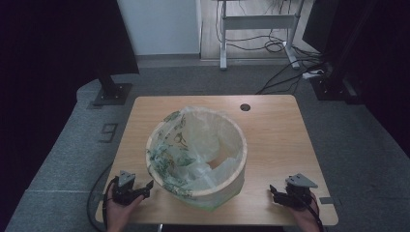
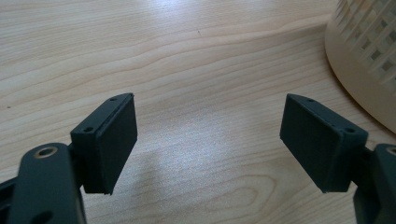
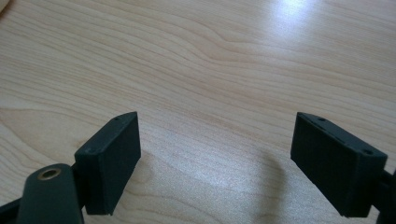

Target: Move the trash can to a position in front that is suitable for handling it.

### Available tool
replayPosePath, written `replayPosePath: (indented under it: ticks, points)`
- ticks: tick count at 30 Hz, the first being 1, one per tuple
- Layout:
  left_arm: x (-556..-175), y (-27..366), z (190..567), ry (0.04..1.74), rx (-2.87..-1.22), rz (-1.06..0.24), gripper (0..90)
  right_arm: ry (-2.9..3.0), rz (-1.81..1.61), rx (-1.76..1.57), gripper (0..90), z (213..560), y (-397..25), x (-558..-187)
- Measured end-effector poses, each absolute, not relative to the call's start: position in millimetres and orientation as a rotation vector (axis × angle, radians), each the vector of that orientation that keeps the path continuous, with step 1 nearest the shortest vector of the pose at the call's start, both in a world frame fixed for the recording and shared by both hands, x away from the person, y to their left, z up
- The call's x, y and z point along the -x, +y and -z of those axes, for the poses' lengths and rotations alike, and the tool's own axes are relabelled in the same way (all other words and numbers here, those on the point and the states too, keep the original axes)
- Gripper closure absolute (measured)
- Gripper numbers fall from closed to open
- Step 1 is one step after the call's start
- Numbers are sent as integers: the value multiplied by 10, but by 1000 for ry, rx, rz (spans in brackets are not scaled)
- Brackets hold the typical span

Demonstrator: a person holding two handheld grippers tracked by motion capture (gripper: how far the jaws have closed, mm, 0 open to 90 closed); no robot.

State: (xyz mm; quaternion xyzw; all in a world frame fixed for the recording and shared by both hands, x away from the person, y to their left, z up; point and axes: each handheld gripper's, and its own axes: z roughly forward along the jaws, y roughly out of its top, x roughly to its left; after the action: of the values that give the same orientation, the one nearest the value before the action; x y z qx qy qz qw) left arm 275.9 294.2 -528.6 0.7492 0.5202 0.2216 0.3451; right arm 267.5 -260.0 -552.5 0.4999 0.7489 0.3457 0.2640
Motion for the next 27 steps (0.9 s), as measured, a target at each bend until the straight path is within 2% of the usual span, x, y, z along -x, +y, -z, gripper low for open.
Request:
replayPosePath:
  ticks: [10, 27]
  points:
    - [-2666, 2829, 5174, 1364, -1919, -601, 193, 2025, -930, -1349, 160, 5525, -2598, -2675]
    - [-2562, 2190, 4874, 1467, -1882, -630, 184, 2007, -931, -1381, 162, 5526, -2630, -2666]
